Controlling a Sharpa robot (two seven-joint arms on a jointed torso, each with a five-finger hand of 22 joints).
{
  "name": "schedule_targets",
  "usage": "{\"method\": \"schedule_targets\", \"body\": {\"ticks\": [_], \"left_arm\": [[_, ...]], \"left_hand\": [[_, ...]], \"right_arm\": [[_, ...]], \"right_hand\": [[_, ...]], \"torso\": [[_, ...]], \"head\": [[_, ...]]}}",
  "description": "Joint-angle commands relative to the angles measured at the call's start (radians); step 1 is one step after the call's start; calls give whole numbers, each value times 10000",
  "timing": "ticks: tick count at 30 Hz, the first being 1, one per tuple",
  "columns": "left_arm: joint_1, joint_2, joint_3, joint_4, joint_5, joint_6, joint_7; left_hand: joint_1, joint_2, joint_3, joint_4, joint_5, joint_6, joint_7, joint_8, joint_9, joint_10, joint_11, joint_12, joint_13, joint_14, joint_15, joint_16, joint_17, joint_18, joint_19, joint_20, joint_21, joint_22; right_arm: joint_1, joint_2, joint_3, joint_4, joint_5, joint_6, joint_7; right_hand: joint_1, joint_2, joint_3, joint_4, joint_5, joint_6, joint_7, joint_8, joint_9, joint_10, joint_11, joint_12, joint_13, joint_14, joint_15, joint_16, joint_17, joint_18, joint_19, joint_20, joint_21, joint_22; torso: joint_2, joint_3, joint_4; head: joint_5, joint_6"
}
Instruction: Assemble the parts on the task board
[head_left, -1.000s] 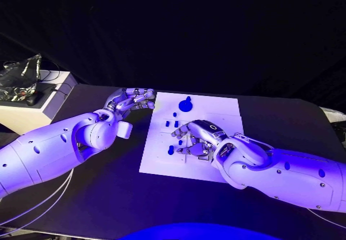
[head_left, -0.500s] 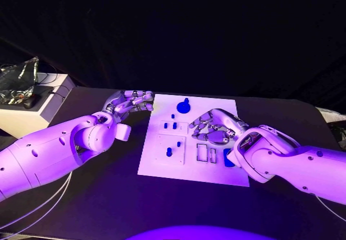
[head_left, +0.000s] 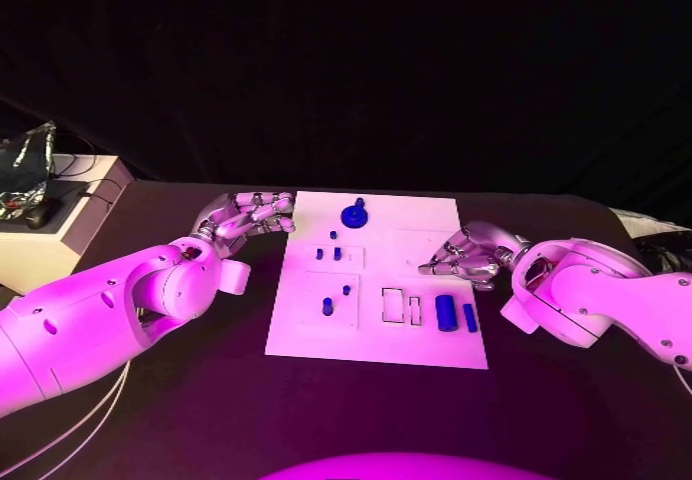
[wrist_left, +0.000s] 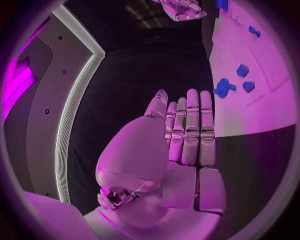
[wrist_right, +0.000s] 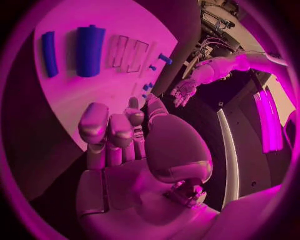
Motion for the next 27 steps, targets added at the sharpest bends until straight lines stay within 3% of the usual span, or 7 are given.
{"method": "schedule_targets", "body": {"ticks": [1, 4, 5, 11, 14, 20, 27], "left_arm": [[-49, 11, 8, 46, -7, 221, 130], [-82, 15, 9, 59, -7, 230, 132], [-90, 15, 9, 62, -7, 231, 132], [-115, 11, 9, 64, -7, 236, 131], [-122, 8, 9, 63, -7, 237, 128], [-129, 6, 9, 61, -7, 234, 123], [-132, 5, 9, 54, -7, 225, 114]], "left_hand": [[2, 10, -23, 35, -28, 60, 11, -12, -8, -48, -13, -11, -7, -70, -4, -28, -10, -66, -56, -6, 67, -11], [2, 10, -23, 35, -28, 60, 11, -12, -8, -48, -13, -11, -7, -70, -4, -28, -10, -66, -56, -6, 67, -11], [7, 13, -24, 24, -30, 67, 6, -15, -9, -41, -17, -14, -8, -71, -6, -23, -6, -69, -58, -10, 70, -14], [7, 13, -24, 24, -30, 67, 6, -15, -9, -41, -17, -14, -8, -71, -6, -23, -6, -69, -58, -10, 70, -14], [7, 13, -24, 24, -30, 67, 6, -15, -9, -41, -17, -14, -8, -71, -6, -23, -6, -69, -58, -10, 70, -14], [7, 13, -24, 24, -30, 67, 6, -15, -9, -41, -17, -14, -8, -71, -6, -23, -6, -69, -58, -10, 70, -14], [-8, 16, -32, 22, -27, 57, 10, -17, -10, -47, -13, -15, -9, -76, -4, -23, -4, -72, -60, -11, 75, -19]], "right_arm": [[13, -161, -2, 74, 27, 1615, -1798], [19, -335, -14, 150, -313, 2065, -2490], [19, -387, -19, 188, -457, 2164, -2664], [18, -582, -49, 392, -1123, 2413, -3221], [14, -626, -58, 473, -1344, 2354, -3341], [1, -629, -73, 569, -1531, 2282, -3451], [-36, -485, -105, 567, -1777, 2298, -3490]], "right_hand": [[-392, -116, -250, 298, -61, -297, -24, 143, 1389, 231, 10, -40, 653, 35, 16, 194, 403, -201, 722, -128, 357, 1193], [-634, -167, -441, 613, 66, -278, -25, -40, 1985, 347, 26, -184, 967, 89, -3, 265, 594, -200, 732, -118, 486, 1217], [-638, -78, -708, 669, 192, -249, -31, -147, 2173, 385, 43, -240, 1092, 87, -13, 296, 683, -203, 735, -112, 538, 1226], [-589, -55, -1040, 778, 179, -114, -46, -499, 2604, 535, 20, -387, 1462, 120, -3, 361, 951, -223, 737, -114, 767, 1268], [-612, -136, -1063, 823, 272, -82, -95, -459, 2939, 591, -9, -424, 1564, 140, -29, 387, 1051, -239, 742, -137, 857, 1284], [-753, -218, -1009, 956, 359, -172, -184, -250, 4050, 658, -58, -504, 1693, 159, -78, 409, 1212, -270, 746, -176, 965, 1301], [-926, -335, -1004, 1259, 229, -193, -187, -307, 4354, 660, -64, -524, 1735, 165, -67, 408, 1278, -275, 744, -181, 987, 1305]], "torso": [[-37, 26, -24], [-37, 31, -29], [-38, 34, -34], [-31, 36, -23], [-26, 30, -11], [-27, 23, -4], [-24, 14, -17]], "head": [[-107, -23], [-147, -33], [-166, -44], [-255, -52], [-268, -54], [-262, -71], [-264, -93]]}}
